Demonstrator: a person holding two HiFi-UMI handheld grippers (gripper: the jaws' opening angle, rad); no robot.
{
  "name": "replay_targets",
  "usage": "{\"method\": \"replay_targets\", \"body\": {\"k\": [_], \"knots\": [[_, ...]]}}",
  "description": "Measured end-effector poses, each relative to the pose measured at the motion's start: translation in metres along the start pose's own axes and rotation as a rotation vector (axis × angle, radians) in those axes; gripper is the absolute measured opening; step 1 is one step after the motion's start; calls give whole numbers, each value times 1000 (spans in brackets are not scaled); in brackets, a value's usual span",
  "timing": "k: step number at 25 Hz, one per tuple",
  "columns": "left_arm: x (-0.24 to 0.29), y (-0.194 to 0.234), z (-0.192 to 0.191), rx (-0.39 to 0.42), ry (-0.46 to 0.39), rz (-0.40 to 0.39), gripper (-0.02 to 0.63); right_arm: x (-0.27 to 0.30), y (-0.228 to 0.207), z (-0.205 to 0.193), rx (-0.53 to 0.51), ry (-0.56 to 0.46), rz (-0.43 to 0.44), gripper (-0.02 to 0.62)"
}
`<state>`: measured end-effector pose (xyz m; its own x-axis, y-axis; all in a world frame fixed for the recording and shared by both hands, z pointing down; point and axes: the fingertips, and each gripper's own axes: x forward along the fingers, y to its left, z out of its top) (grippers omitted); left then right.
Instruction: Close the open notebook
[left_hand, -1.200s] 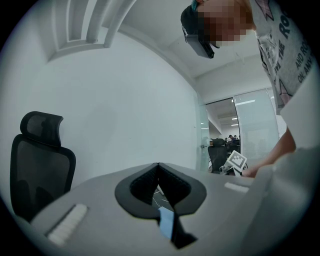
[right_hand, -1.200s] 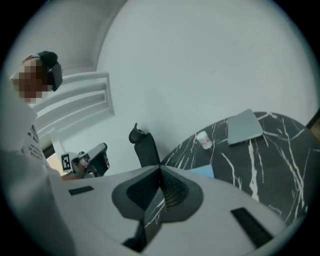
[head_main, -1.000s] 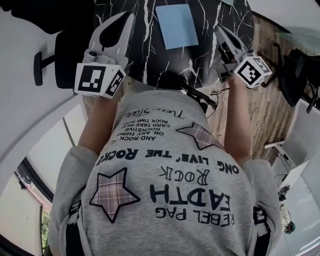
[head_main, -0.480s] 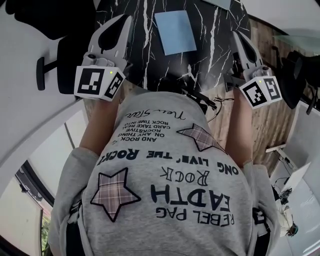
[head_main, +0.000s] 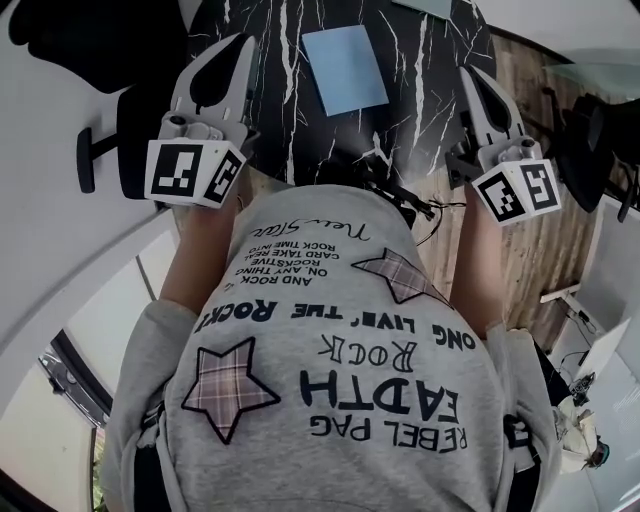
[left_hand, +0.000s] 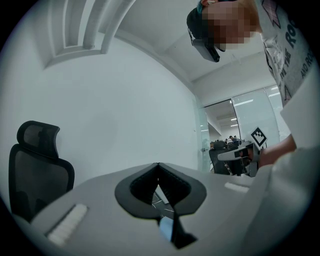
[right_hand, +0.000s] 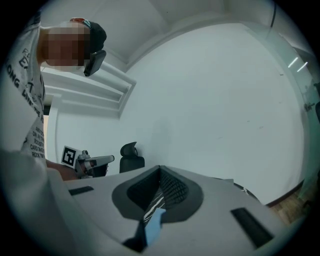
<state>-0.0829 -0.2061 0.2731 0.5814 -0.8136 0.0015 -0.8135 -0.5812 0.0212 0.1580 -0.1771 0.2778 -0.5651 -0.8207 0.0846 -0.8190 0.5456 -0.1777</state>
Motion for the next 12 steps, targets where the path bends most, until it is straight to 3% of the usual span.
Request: {"method": "replay_targets", "body": {"k": [12], "knots": [[0,-7,0,-3,4,-14,9,-4,3,9,20,-32,-12,12]]}}
